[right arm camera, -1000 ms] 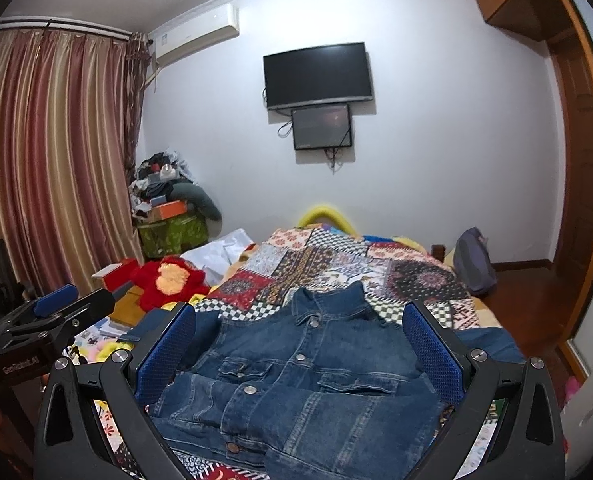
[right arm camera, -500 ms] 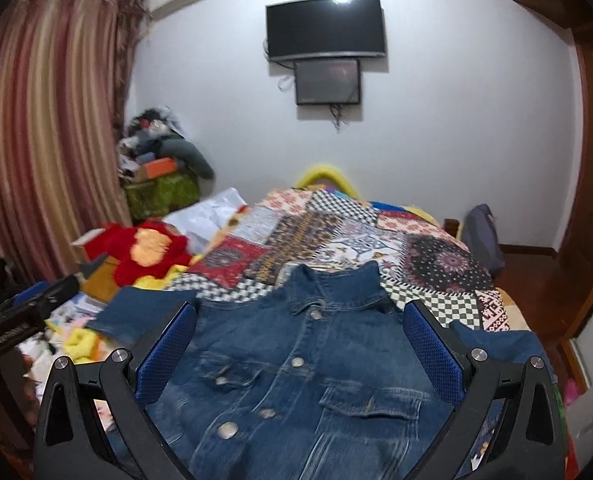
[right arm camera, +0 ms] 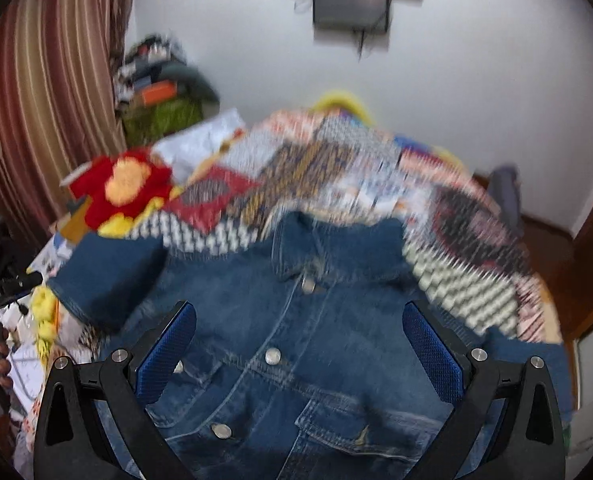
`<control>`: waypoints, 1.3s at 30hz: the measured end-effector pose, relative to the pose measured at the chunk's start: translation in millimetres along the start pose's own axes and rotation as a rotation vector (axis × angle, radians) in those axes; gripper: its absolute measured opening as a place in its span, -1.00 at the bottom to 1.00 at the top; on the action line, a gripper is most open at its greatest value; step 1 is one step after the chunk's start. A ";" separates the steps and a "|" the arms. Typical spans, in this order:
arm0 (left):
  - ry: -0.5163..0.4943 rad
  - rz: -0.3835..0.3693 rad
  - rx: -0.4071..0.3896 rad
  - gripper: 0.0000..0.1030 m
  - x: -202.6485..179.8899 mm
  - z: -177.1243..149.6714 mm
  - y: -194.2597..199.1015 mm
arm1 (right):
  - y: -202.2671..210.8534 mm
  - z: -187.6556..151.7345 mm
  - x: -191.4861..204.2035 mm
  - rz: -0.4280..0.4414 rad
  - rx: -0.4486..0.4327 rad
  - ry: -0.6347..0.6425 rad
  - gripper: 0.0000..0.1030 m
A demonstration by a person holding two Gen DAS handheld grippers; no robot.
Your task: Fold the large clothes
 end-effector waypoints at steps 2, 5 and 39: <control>0.053 -0.064 0.051 1.00 8.6 -8.7 -14.6 | -25.1 -9.7 -4.6 0.013 0.094 -0.024 0.99; 0.099 -0.078 0.089 0.93 17.5 -17.4 -32.7 | -59.6 -27.9 -13.2 0.033 0.232 -0.076 0.99; -0.436 0.186 -0.153 -0.86 -115.8 110.7 -22.4 | -21.9 -89.7 -43.0 0.130 0.463 -0.100 0.99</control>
Point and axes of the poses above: each gripper's, at about its wrist camera, not at the fingertips, and y roughly against the way its jaws point, x to its left, z to its top, the point moved 7 cm from there along -y, roughly the way its jaws point, and after that the axes turned 15 degrees about -y, right-handed, at the moved point
